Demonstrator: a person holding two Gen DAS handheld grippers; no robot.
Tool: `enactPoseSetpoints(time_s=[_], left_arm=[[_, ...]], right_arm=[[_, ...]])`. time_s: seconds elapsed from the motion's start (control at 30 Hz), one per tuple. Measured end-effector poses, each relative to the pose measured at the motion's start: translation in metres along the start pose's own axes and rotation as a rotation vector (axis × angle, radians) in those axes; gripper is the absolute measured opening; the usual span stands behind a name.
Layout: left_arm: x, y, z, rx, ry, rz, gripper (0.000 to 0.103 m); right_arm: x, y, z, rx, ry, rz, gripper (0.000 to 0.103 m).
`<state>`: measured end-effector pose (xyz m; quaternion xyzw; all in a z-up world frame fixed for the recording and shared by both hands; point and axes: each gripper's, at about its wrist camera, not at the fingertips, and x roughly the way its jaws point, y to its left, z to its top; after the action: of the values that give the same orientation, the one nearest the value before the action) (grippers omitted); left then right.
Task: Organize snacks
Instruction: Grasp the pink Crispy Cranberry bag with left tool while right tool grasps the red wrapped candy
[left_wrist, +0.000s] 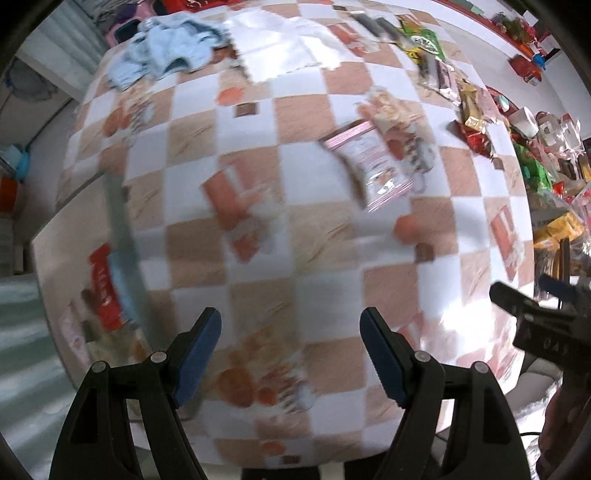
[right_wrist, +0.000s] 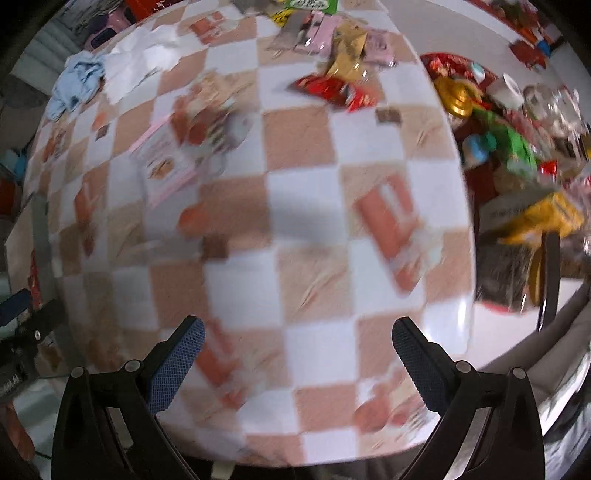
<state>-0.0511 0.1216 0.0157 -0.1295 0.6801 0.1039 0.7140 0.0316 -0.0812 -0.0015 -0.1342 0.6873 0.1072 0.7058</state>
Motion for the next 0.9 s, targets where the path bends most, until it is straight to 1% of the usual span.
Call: enactPoseSetpoints(time_s=[0.07,0.23,0.47,0.6,0.73,0.77,0.8,0.9], left_arm=[[0.006,-0.012,0.013,-0.025,-0.001,-0.006,0.081],[0.022,-0.023,0.044,-0.124,0.009,-0.037,0.081],[0.045,-0.033,0.087,-0.243,0.014,-0.044,0.081],[0.059,-0.033,0.102,-0.299,0.021,-0.043,0.081],[0.075,-0.035,0.112,-0.322,0.045,-0.024,0.081],[0.077,-0.036,0.113,-0.327,0.043,-0.034,0.081],[0.081,-0.036,0.116,-0.330,0.050,-0.028,0.081],[0.090,-0.042,0.120,-0.307,0.067,-0.010,0.081]], right_arm=[[0.002,-0.007,0.021,-0.026,-0.013,-0.011,0.102],[0.011,-0.017,0.066,-0.081,-0.027,-0.026,0.102],[0.037,-0.012,0.109,-0.184,-0.007,-0.019,0.102],[0.044,-0.009,0.127,-0.242,-0.022,-0.038,0.102],[0.046,-0.005,0.144,-0.292,-0.034,-0.028,0.102],[0.048,-0.003,0.147,-0.300,-0.031,-0.028,0.102],[0.050,-0.003,0.150,-0.306,-0.028,-0.027,0.102],[0.059,0.001,0.160,-0.322,-0.014,-0.019,0.102]])
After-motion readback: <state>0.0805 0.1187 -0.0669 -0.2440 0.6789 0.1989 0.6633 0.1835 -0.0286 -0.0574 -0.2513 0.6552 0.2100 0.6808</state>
